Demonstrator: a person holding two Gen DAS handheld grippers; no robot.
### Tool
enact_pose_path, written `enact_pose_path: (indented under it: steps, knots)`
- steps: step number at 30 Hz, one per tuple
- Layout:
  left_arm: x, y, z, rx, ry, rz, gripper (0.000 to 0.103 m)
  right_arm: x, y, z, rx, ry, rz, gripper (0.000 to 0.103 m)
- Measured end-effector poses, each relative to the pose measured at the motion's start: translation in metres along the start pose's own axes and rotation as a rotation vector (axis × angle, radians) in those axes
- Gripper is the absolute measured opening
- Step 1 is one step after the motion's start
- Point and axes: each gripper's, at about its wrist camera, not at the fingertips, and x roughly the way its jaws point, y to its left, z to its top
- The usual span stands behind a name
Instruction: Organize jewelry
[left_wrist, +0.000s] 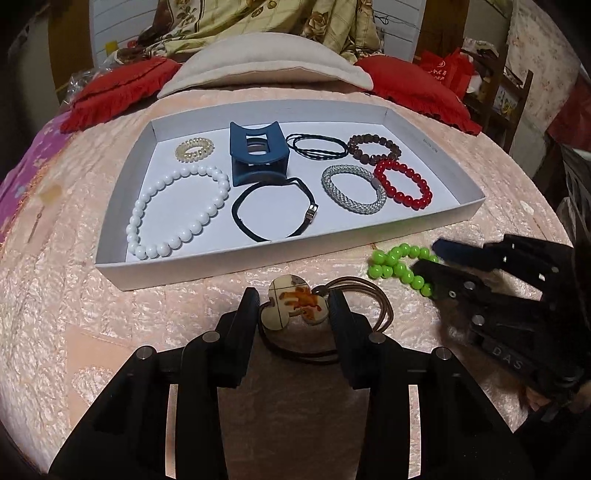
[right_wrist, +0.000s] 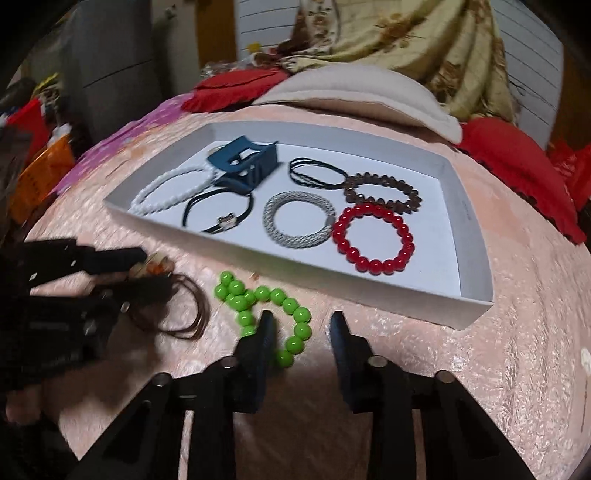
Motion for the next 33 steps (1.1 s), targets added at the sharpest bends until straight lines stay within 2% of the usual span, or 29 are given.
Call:
enact_pose_path:
  steps: [1,6,10,17,26,33]
  knots:
    - [-0.001,-0.001,0.000,0.002,-0.002,-0.002,0.037,-0.001,0.000,-0.001,-0.005,0.001,0.006,0.009]
    - [-0.004,-0.001,0.002,-0.001,-0.013,-0.006,0.037,-0.014,-0.001,-0.012,0.019,0.000,0.004,0.009]
    - [-0.010,0.001,0.003,-0.006,-0.023,-0.012,0.037,-0.041,-0.003,-0.015,0.068,-0.067,0.004,0.009]
    - [-0.018,0.005,0.002,-0.021,-0.042,-0.032,0.037,-0.077,-0.012,-0.021,0.217,-0.185,0.067,0.009]
    - [-0.015,0.001,0.002,-0.013,-0.040,-0.020,0.037,-0.058,0.005,-0.022,0.180,-0.115,0.061,0.009]
    - [-0.014,-0.001,0.002,-0.005,-0.039,-0.016,0.037,-0.059,0.004,-0.023,0.182,-0.143,0.027,0.009]
